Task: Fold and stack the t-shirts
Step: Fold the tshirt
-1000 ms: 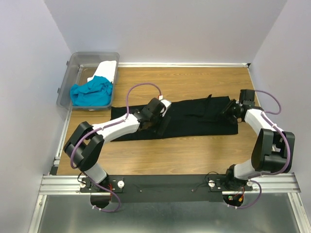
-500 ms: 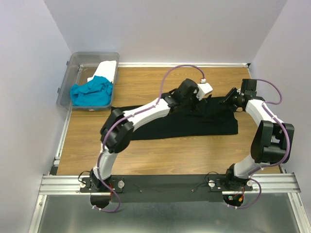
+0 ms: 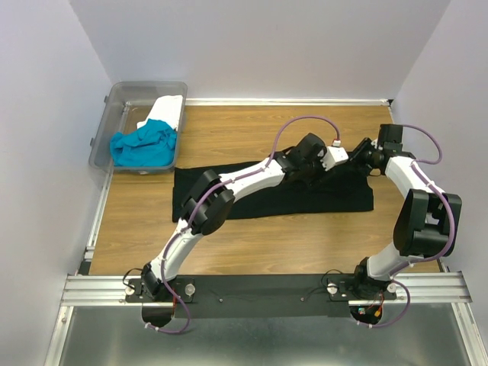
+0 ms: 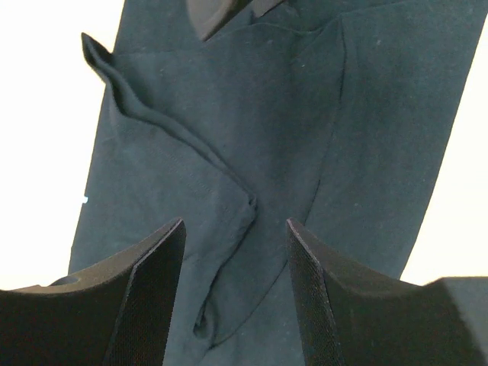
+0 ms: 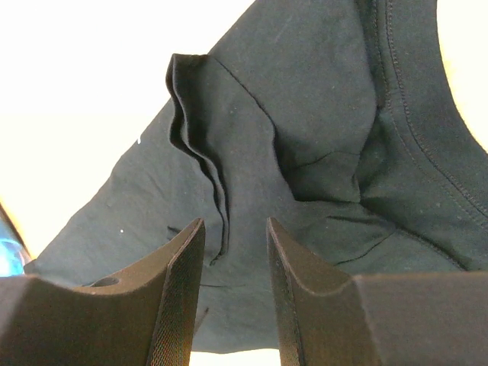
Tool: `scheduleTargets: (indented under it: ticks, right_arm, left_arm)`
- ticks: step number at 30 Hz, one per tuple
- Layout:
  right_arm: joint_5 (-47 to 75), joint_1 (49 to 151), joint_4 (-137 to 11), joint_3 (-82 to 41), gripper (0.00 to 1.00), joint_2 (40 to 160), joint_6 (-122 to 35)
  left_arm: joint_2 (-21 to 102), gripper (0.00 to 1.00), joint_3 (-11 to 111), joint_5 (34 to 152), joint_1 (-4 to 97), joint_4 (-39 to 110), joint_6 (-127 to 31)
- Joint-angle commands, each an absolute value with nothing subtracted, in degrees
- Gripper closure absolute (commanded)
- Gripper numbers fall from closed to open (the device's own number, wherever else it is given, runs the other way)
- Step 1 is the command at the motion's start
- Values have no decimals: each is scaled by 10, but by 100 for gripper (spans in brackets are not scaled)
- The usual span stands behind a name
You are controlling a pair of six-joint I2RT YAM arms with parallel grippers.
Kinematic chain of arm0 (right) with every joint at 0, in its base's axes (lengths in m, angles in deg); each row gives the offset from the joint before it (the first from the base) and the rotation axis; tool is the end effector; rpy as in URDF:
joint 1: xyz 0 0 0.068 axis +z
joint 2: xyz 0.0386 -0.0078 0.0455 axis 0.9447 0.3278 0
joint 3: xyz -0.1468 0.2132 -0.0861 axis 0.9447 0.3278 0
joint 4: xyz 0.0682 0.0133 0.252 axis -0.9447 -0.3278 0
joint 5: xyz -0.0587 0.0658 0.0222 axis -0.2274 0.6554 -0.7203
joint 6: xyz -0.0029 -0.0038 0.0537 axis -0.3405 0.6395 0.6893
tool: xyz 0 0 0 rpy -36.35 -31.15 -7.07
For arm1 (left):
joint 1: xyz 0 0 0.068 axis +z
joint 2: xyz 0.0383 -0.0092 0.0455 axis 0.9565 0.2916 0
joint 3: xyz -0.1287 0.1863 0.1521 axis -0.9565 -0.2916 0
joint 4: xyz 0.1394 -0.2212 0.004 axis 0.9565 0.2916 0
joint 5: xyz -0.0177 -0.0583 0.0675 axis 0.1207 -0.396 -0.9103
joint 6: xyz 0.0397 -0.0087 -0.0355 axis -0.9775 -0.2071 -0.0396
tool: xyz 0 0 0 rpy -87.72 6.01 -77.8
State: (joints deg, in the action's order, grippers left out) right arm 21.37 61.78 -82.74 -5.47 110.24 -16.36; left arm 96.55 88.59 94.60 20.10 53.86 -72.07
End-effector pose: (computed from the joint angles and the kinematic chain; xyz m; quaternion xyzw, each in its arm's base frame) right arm 0.3316 -0.0437 0.2189 0.3056 0.8856 0.1910 0.2929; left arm 0.3161 -0.4288 0.2133 0.5150 0.7304 -0.2268 0.3871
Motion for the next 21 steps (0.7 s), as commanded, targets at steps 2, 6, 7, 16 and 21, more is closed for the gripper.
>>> scheduleTargets:
  ticks: [2, 6, 7, 16, 21]
  right_arm:
    - [226, 620, -834, -43, 54, 1098, -161]
    - [229, 620, -834, -38, 54, 1097, -161]
    - [229, 620, -834, -37, 54, 1097, -162]
    - [231, 620, -835, -35, 54, 1099, -164]
    - [234, 620, -835, -36, 54, 1099, -166]
  left_arm:
    - [991, 37, 910, 962, 195, 548, -737]
    - [1004, 37, 914, 961, 195, 550, -740]
    - [1008, 37, 914, 958, 195, 551, -740]
    - [1030, 41, 933, 935, 196, 546, -741]
    - [1036, 53, 941, 930, 199, 541, -743]
